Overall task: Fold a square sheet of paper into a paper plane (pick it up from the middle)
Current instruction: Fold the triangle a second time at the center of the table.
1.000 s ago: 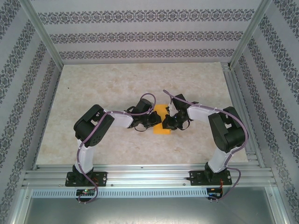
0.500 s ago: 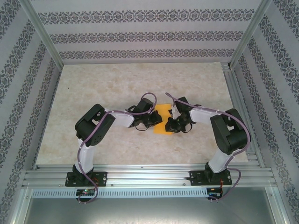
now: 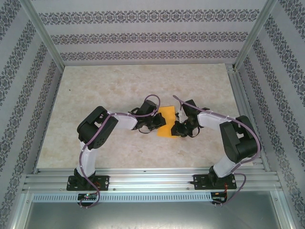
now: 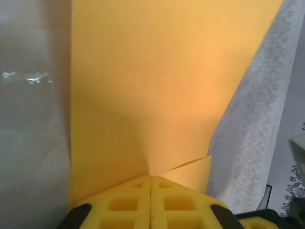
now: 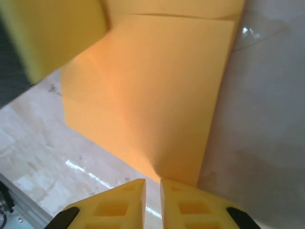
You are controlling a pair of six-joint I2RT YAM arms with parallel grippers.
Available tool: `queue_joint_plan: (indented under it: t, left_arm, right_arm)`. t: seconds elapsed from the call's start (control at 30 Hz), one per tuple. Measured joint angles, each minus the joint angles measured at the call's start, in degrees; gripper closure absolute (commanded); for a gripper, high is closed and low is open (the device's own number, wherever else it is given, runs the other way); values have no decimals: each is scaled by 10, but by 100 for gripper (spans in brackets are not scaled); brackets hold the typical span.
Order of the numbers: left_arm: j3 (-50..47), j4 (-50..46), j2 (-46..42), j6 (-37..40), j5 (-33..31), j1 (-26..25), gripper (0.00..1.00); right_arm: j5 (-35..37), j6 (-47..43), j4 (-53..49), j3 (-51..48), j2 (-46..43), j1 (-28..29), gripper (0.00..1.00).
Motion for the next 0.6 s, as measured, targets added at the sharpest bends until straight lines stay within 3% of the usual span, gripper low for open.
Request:
queue_joint_plan:
  t: [0.2, 0.6]
  left_arm:
    - [3, -21, -9, 10, -15, -1, 82]
    - [28, -80, -61, 48, -21, -1, 72]
  right_arm:
    - [3, 2, -8, 0, -71, -14, 80]
    - [18, 30, 1, -31, -91, -23, 75]
